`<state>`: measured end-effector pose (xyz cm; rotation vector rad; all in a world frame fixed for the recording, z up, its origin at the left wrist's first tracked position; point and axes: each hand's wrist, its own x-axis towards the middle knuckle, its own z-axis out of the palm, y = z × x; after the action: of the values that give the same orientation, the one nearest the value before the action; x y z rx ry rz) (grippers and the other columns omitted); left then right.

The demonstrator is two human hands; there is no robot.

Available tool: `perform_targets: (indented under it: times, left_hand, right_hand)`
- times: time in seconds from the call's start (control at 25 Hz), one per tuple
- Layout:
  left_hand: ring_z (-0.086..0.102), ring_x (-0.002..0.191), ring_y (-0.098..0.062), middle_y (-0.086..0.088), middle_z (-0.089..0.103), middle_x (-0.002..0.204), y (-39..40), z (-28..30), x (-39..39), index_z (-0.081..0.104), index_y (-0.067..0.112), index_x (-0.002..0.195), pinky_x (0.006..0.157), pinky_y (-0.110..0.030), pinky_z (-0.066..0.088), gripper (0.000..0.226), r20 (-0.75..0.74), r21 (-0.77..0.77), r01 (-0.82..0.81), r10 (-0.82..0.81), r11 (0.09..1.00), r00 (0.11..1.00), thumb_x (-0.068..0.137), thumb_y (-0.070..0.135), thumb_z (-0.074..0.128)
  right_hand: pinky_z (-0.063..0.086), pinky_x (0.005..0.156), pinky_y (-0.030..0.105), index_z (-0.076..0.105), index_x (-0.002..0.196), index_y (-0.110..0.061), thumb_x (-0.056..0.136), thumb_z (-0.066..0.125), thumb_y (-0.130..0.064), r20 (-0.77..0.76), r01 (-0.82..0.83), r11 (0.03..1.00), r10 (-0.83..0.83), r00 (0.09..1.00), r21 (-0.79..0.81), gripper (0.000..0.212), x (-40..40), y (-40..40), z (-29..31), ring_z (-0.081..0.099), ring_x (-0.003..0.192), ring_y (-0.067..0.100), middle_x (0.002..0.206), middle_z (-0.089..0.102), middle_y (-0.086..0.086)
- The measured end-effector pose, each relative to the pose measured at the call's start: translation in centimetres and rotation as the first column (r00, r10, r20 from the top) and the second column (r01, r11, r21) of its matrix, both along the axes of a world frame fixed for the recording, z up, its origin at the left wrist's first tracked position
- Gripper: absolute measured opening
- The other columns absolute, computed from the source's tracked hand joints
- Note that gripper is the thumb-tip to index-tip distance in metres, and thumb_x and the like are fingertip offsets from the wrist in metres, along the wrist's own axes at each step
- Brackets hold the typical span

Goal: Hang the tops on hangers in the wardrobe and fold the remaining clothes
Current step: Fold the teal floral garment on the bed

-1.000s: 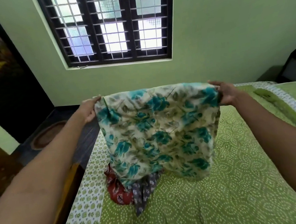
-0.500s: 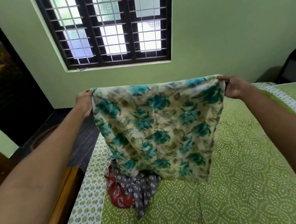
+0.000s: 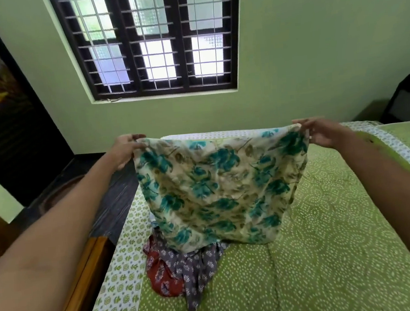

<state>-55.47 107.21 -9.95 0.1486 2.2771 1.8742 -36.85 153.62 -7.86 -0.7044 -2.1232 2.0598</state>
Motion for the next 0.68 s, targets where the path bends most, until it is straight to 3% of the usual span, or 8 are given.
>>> perform_targets:
  times: [0.12, 0.28, 0.36, 0.4, 0.44, 0.52, 0.6, 0.68]
  left_hand:
    - [0.059, 0.085, -0.024, -0.016, 0.064, 0.097, -0.7, -1.0, -0.4, 0.064, -0.002, 0.109, 0.063, -0.028, 0.052, 0.029, -0.194, -0.313, -0.156, 0.097, 0.937, 0.976, 0.080, -0.002, 0.066]
    - [0.057, 0.093, -0.027, -0.020, 0.062, 0.108, -0.8, -1.9, -0.7, 0.068, -0.003, 0.105, 0.075, -0.031, 0.042, 0.024, -0.470, -0.378, -0.421, 0.221, 0.825, 0.855, 0.085, 0.010, 0.066]
    - [0.057, 0.096, -0.025, -0.020, 0.060, 0.110, -0.5, -2.4, -1.0, 0.063, -0.005, 0.112, 0.081, -0.029, 0.043, 0.026, -0.377, -0.141, -0.476, 0.397, 0.868, 0.837, 0.089, 0.007, 0.059]
    - [0.057, 0.085, -0.018, -0.016, 0.061, 0.100, -0.4, -2.4, -0.9, 0.058, -0.007, 0.116, 0.077, -0.024, 0.044, 0.027, -0.214, 0.090, -0.486, 0.493, 0.869, 0.843, 0.092, 0.005, 0.054]
    - [0.055, 0.070, -0.010, -0.009, 0.059, 0.086, -0.2, -2.1, -0.5, 0.054, -0.010, 0.115, 0.072, -0.018, 0.044, 0.025, -0.017, 0.316, -0.481, 0.511, 0.818, 0.859, 0.095, 0.005, 0.049]
    - [0.054, 0.049, -0.002, -0.001, 0.056, 0.068, 0.3, -0.9, 0.6, 0.059, -0.003, 0.091, 0.059, -0.009, 0.045, 0.023, 0.205, 0.591, -0.355, 0.291, 0.724, 0.934, 0.099, 0.010, 0.042]
    - [0.062, 0.051, -0.004, 0.002, 0.066, 0.062, 2.7, 1.3, 2.7, 0.071, 0.013, 0.068, 0.052, -0.016, 0.052, 0.037, 0.161, 0.583, -0.034, -0.075, 0.811, 0.984, 0.096, 0.018, 0.047]
    - [0.066, 0.059, -0.010, 0.001, 0.068, 0.064, 6.4, 3.3, 5.3, 0.074, 0.017, 0.063, 0.057, -0.022, 0.056, 0.012, 0.115, 0.464, 0.325, -0.419, 0.824, 0.901, 0.073, 0.025, 0.075]
  right_hand:
    - [0.045, 0.046, 0.012, 0.058, 0.113, 0.011, 0.077, 0.052, 0.021, 0.038, -0.023, 0.920, 0.009, 0.999, 0.390, 0.038, -0.2, -0.4, -1.2, 0.049, 0.066, 0.016, 0.083, 0.057, 0.008]
    - [0.033, 0.046, 0.018, 0.070, 0.095, 0.009, 0.078, 0.071, -0.005, -0.093, 0.117, 0.641, -0.070, 0.993, 0.758, 0.022, -0.6, -1.8, -1.6, 0.047, 0.058, 0.015, 0.074, 0.063, 0.014]
    - [0.041, 0.054, 0.020, 0.072, 0.084, 0.005, 0.076, 0.074, -0.012, -0.098, 0.008, 0.737, 0.080, 0.992, 0.676, 0.019, 0.1, -4.0, -0.3, 0.056, 0.069, 0.019, 0.078, 0.068, 0.017]
    - [0.045, 0.057, 0.018, 0.073, 0.077, 0.000, 0.074, 0.074, -0.014, -0.042, -0.218, 0.819, 0.282, 0.958, 0.531, 0.014, 0.9, -5.6, 0.8, 0.059, 0.070, 0.018, 0.073, 0.069, 0.013]
    - [0.049, 0.058, 0.018, 0.074, 0.071, -0.005, 0.072, 0.072, -0.014, 0.038, -0.493, 0.795, 0.514, 0.857, 0.354, 0.009, 1.5, -7.5, 1.9, 0.061, 0.066, 0.015, 0.069, 0.069, 0.008]
    - [0.052, 0.061, 0.020, 0.076, 0.070, -0.010, 0.074, 0.066, -0.006, 0.139, -0.770, 0.594, 0.763, 0.631, 0.234, 0.011, 2.0, -10.5, 3.7, 0.064, 0.063, 0.008, 0.070, 0.071, 0.001]
    - [0.049, 0.067, 0.024, 0.076, 0.081, -0.015, 0.081, 0.065, -0.001, 0.129, -0.685, 0.575, 0.716, 0.686, 0.449, 0.018, 0.6, -12.2, 3.9, 0.062, 0.068, 0.004, 0.077, 0.071, -0.001]
    - [0.047, 0.072, 0.022, 0.072, 0.097, -0.012, 0.085, 0.063, -0.002, -0.034, -0.436, 0.608, 0.607, 0.794, 0.664, 0.018, -1.2, -13.7, 3.9, 0.060, 0.079, 0.007, 0.090, 0.070, 0.004]
